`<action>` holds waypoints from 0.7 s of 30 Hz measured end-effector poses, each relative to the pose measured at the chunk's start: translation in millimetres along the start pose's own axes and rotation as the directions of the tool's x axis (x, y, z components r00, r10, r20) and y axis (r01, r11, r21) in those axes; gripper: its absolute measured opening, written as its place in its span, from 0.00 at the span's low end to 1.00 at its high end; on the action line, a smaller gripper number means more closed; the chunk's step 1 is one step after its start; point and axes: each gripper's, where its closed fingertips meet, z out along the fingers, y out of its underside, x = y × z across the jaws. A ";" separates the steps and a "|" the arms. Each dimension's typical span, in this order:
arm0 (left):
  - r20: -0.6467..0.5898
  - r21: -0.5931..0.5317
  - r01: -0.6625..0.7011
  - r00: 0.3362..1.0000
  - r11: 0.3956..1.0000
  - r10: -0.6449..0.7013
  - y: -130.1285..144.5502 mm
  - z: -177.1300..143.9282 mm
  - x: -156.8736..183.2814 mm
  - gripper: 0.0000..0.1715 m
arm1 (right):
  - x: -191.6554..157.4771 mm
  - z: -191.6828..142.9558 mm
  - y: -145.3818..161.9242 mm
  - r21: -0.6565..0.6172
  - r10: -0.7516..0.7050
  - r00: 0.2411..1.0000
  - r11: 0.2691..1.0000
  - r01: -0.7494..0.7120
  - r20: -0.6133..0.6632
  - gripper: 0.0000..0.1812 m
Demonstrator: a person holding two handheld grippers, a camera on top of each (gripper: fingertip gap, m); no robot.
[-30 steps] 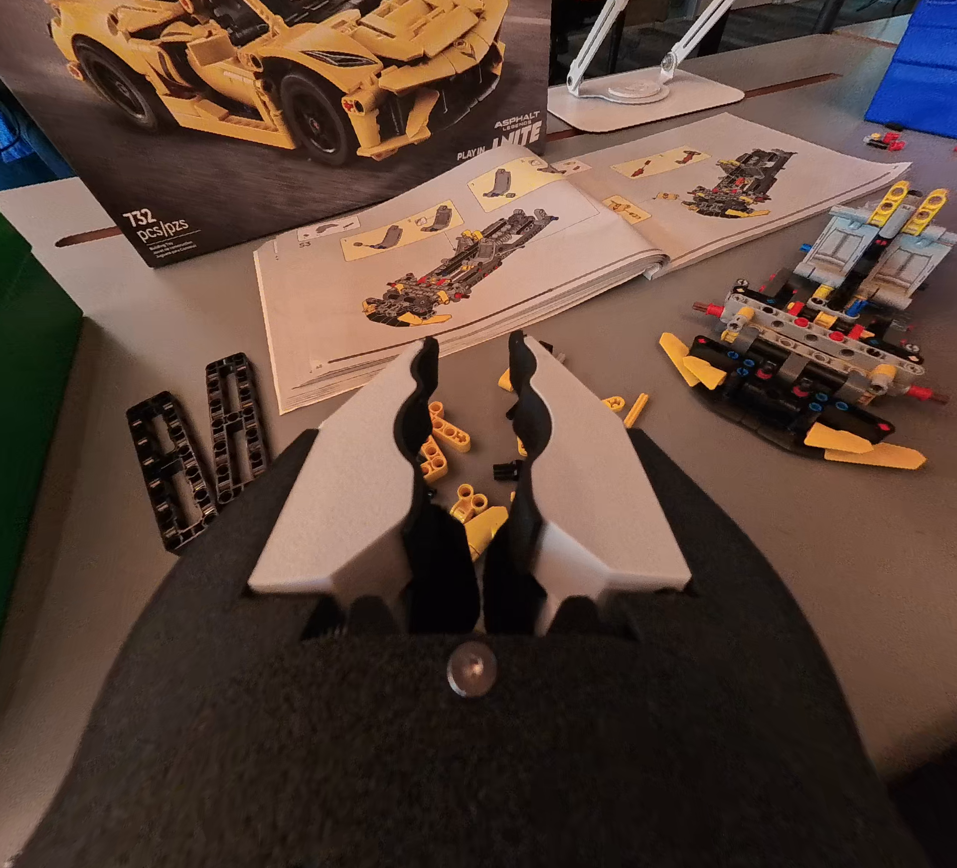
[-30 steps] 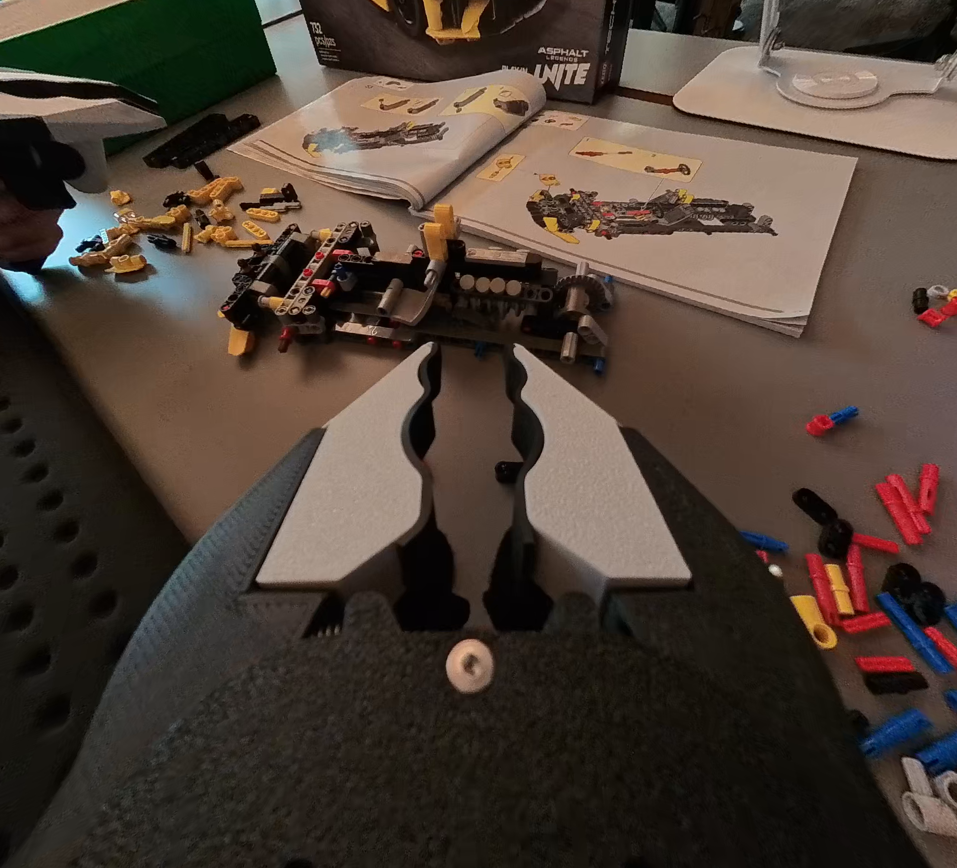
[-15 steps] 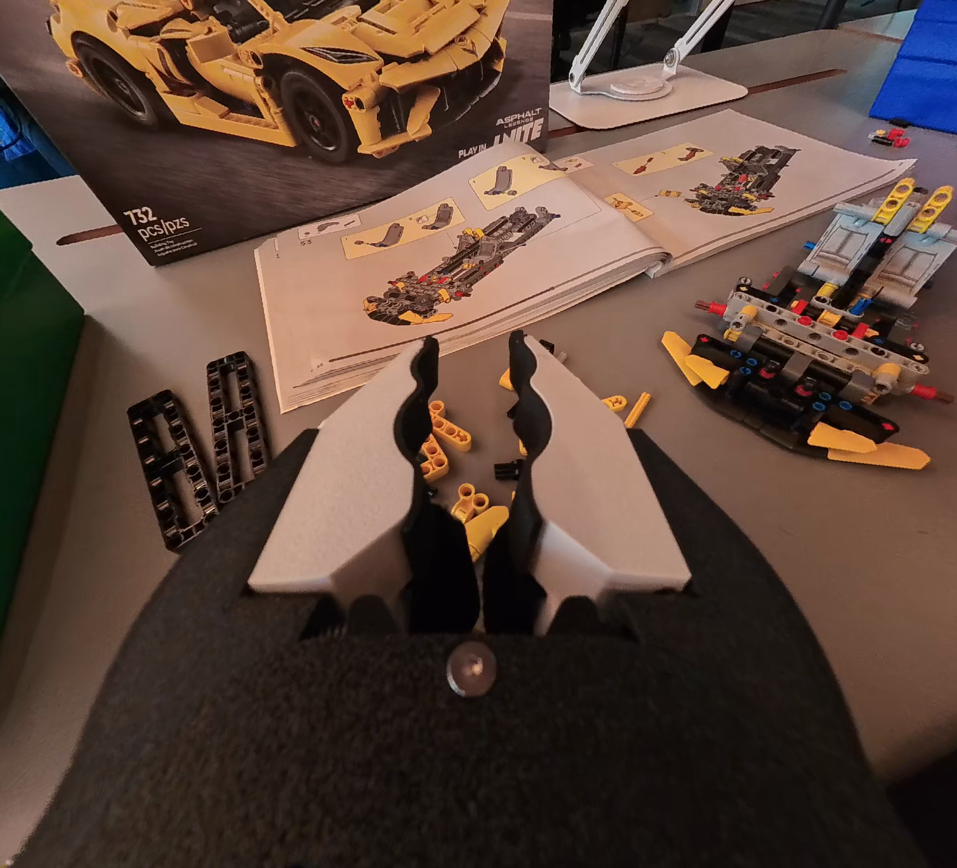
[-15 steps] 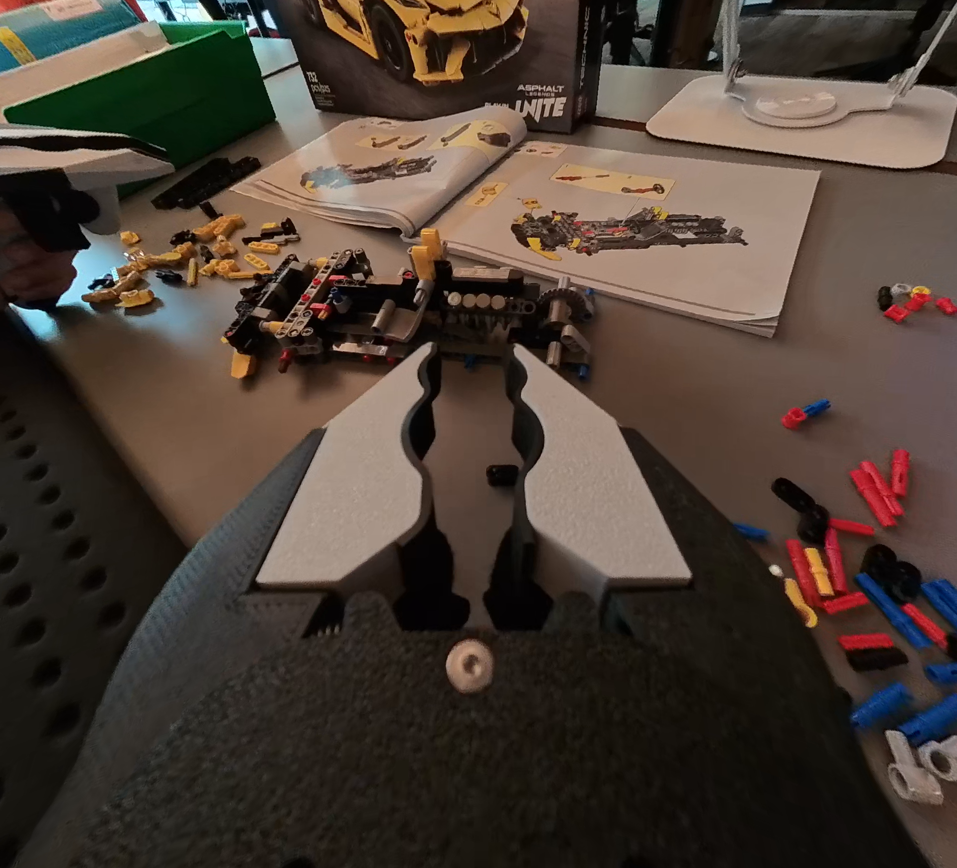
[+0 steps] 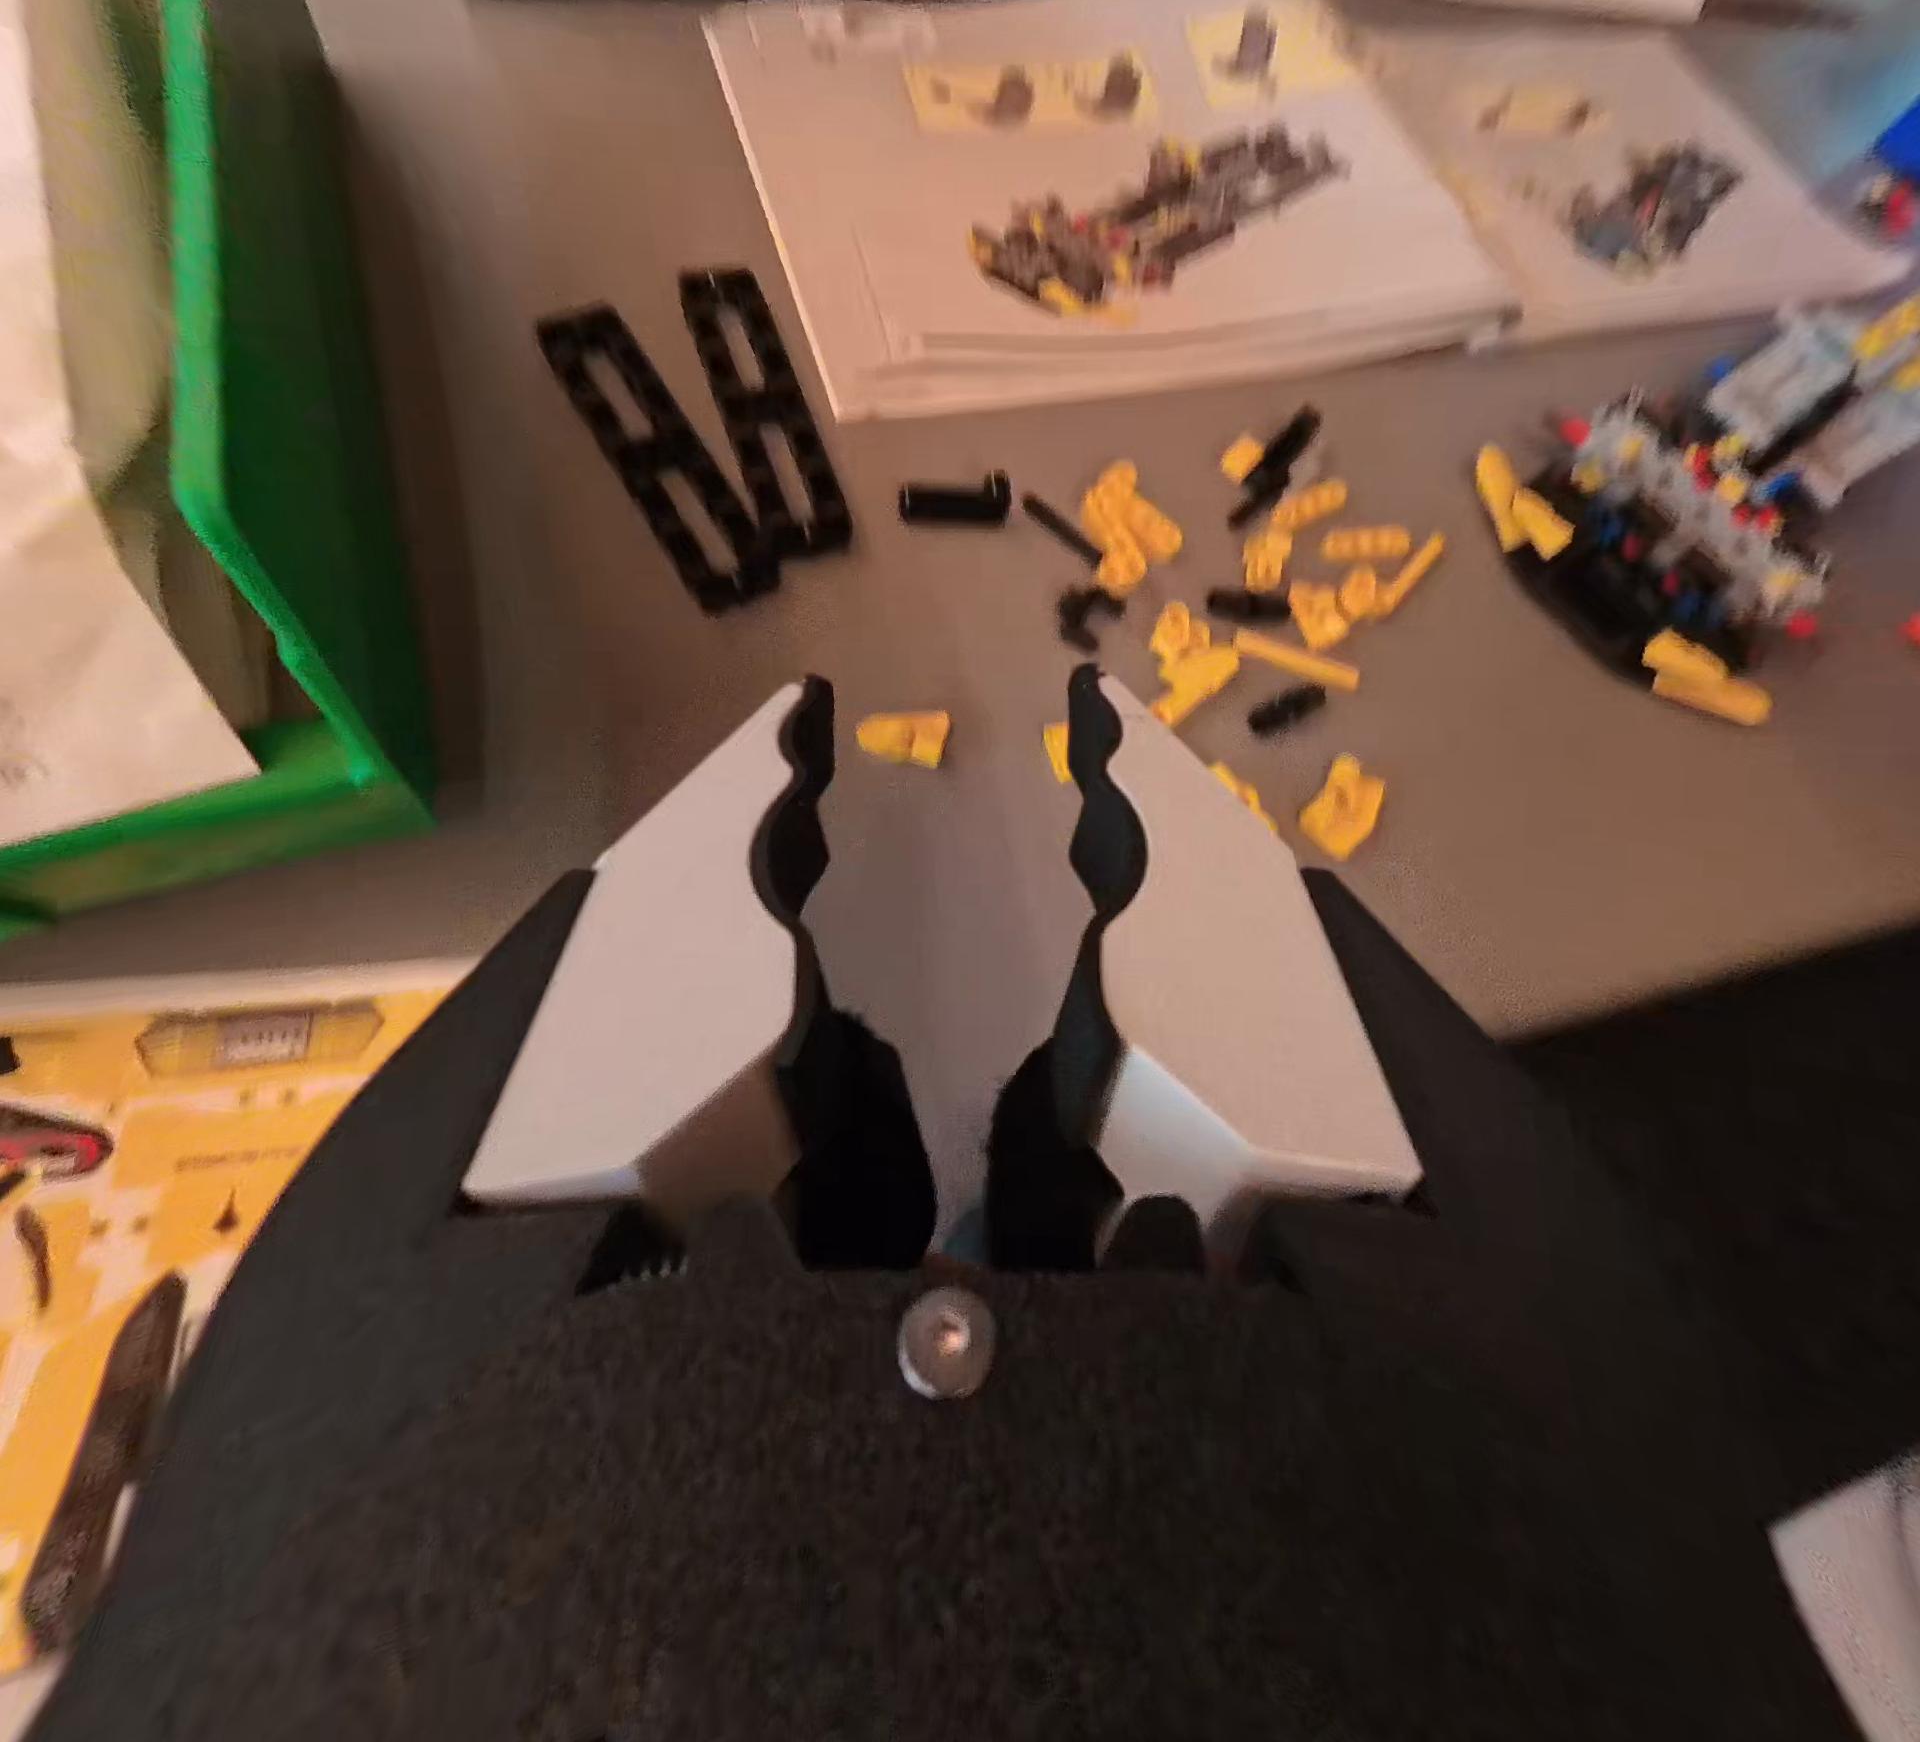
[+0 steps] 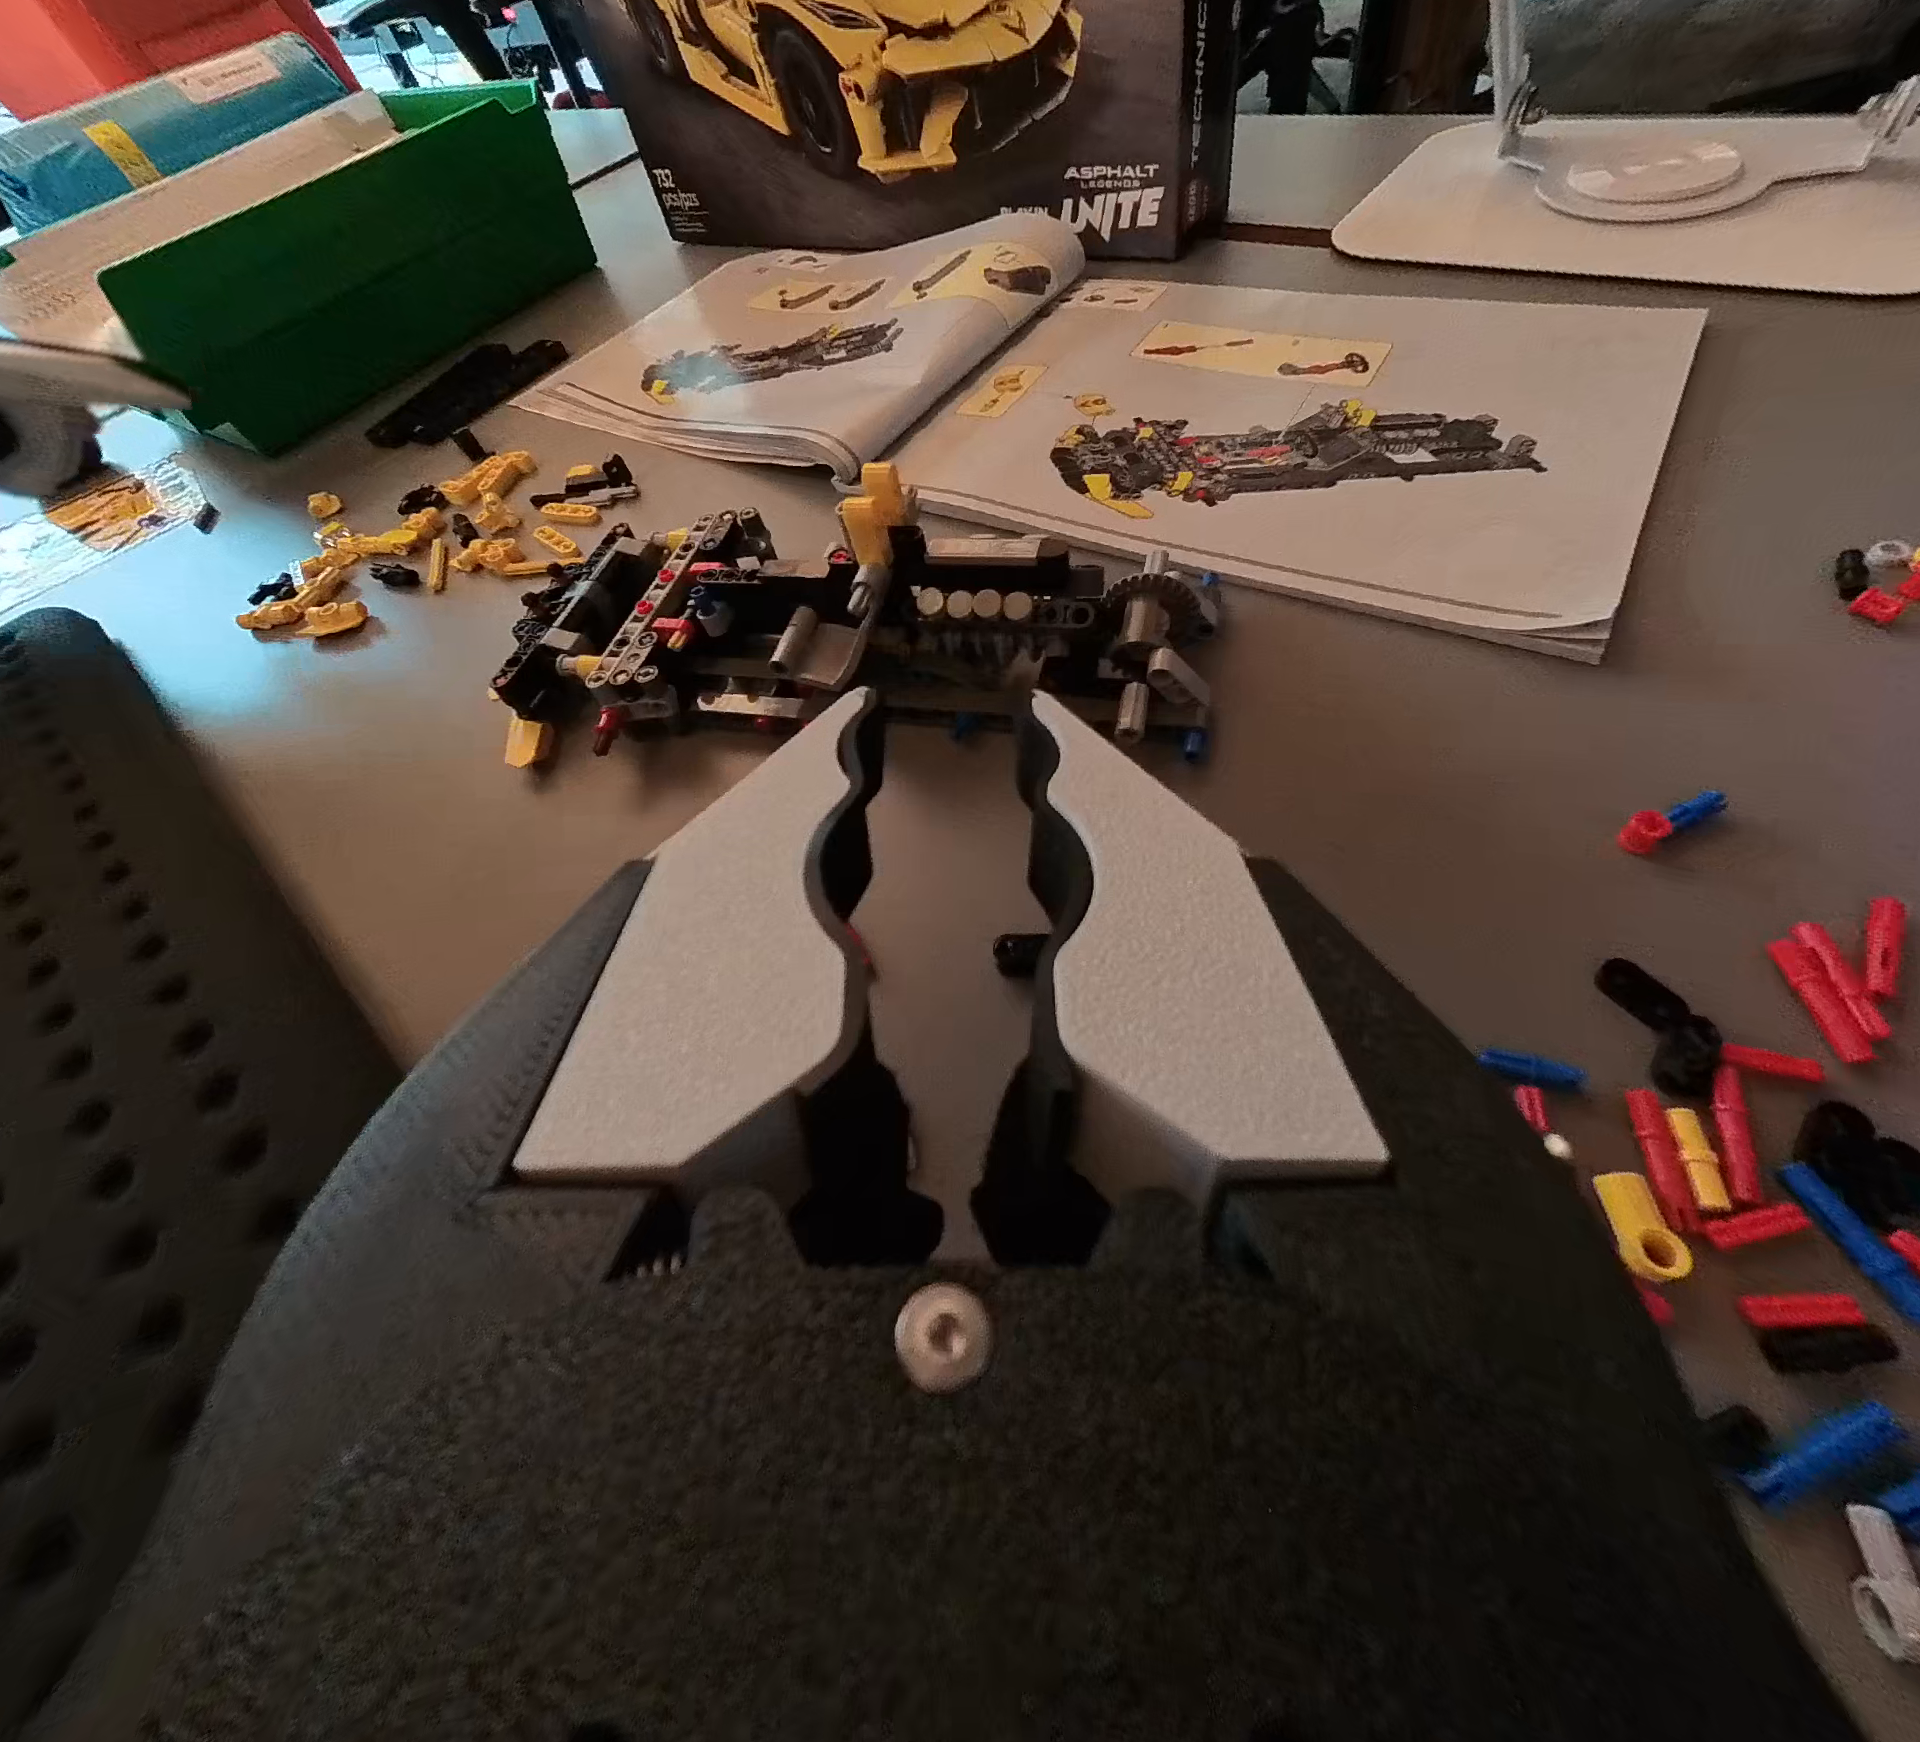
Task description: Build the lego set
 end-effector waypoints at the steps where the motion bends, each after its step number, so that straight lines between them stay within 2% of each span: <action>1: -0.005 -0.040 -0.025 1.000 0.999 0.025 9.5 -2.2 3.3 0.25 | -0.1 -0.2 -0.3 0.002 0.000 1.000 1.000 0.000 0.000 0.13; 5: -0.061 -0.125 -0.108 0.993 0.986 0.101 33.9 -7.3 22.0 0.24 | -0.5 -0.1 0.0 0.001 0.000 1.000 1.000 0.000 0.003 0.13; 10: -0.162 -0.170 -0.205 0.971 0.964 0.178 47.9 -14.0 45.3 0.23 | -0.2 0.2 0.4 -0.002 0.001 1.000 1.000 -0.001 0.002 0.13; 14: -0.256 -0.198 -0.258 0.945 0.946 0.205 52.9 -33.0 60.2 0.21 | 0.5 -0.5 -0.1 0.003 0.005 1.000 1.000 -0.005 0.001 0.13; 17: -0.245 -0.236 -0.277 0.945 0.931 0.218 57.1 -49.6 55.1 0.21 | 0.8 -0.6 -0.3 0.005 0.010 1.000 1.000 -0.010 0.003 0.13; 21: -0.161 -0.287 -0.295 0.953 0.911 0.258 64.8 -67.2 37.0 0.21 | 0.4 0.3 0.7 -0.002 0.007 1.000 1.000 -0.007 0.003 0.13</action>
